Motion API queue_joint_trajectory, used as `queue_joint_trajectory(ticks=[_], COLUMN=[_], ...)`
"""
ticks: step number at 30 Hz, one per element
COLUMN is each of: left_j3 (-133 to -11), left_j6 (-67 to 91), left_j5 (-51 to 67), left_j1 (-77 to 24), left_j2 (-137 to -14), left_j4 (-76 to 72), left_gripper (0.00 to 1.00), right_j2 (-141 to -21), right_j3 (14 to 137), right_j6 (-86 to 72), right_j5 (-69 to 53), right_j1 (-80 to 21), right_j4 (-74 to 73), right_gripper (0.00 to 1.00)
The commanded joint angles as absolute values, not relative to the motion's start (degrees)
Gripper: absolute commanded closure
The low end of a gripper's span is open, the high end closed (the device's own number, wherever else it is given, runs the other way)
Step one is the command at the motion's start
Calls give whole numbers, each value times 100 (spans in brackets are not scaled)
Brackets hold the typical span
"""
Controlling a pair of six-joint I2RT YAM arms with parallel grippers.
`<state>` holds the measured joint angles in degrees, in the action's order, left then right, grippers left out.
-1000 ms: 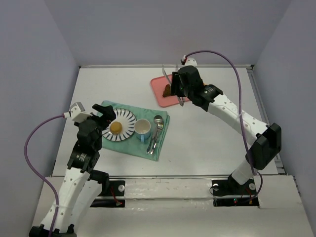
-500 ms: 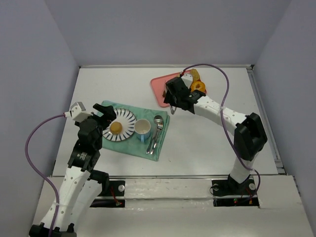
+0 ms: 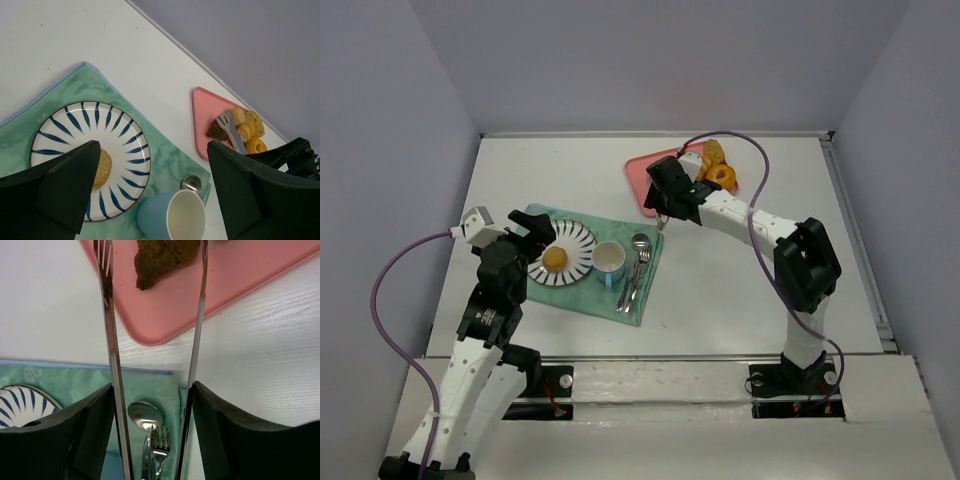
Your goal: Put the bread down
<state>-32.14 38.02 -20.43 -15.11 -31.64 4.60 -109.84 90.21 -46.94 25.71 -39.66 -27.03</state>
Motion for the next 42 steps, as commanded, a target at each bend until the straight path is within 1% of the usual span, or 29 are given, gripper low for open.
queue_joint_trajectory(ticks=[1,10,12,13,16,17,19,23,28,30,31,34,35,36,38,42], left_j3=[-3340,-3340,-3340,-3349,-3349,-3340,-3349,-3340,-3366,-3384,-3384,-3419,-3419,-3428,-3419,-3454], left_j6=[3823,3806,3814,3806,3806,3806,3806,3814,3814,3814,3814,3814,3814,3823,3823,3823], left_j5=[-2092,-2101,-2109,-2109,-2109,-2109,-2083,-2083,-2092,-2092,-2083,-2057,-2057,-2057,-2048,-2048], left_j1=[-1512,-1512,-1512,-1512,-1512,-1512,-1512,-1512,-1512,-1512,-1512,-1512,-1512,-1512,-1512,-1512], left_j2=[-3094,-3120,-3111,-3111,-3120,-3111,-3085,-3041,-3067,-3085,-3102,-3085,-3076,-3067,-3050,-3050], left_j4=[264,272,272,281,281,281,290,316,334,351,352,378,387,387,404,422], left_gripper=[1,1,1,1,1,1,1,1,1,1,1,1,1,1,1,1], right_j2=[-11074,-11627,-11654,-11663,-11637,-11611,-11435,-10944,-10215,-10047,-9907,-9783,-9774,-9808,-10044,-10458], right_j3=[9343,9773,9791,9791,9774,9765,9686,9484,9159,9071,8957,8842,8807,8833,9069,9517], right_j6=[-4869,-4851,-4852,-4860,-4790,-4764,-4711,-4491,-3518,-2894,-2604,-1637,-1208,-1056,-670,-81], right_j5=[2567,2250,2294,2311,2364,2347,2268,2215,2285,2277,2163,962,479,-378,-1321,-1617], right_j1=[-3850,-3674,-3674,-3622,-3621,-3621,-3621,-3621,-3884,-3937,-4016,-4017,-4017,-4017,-4130,-4560], right_j4=[-2619,-2663,-2663,-2672,-2681,-2681,-2672,-2646,-2357,-2172,-1919,-1601,-1460,-1459,-1599,-1995], right_gripper=[34,34,40,46,58,64,71,75,77,77,77,77,77,77,76,76])
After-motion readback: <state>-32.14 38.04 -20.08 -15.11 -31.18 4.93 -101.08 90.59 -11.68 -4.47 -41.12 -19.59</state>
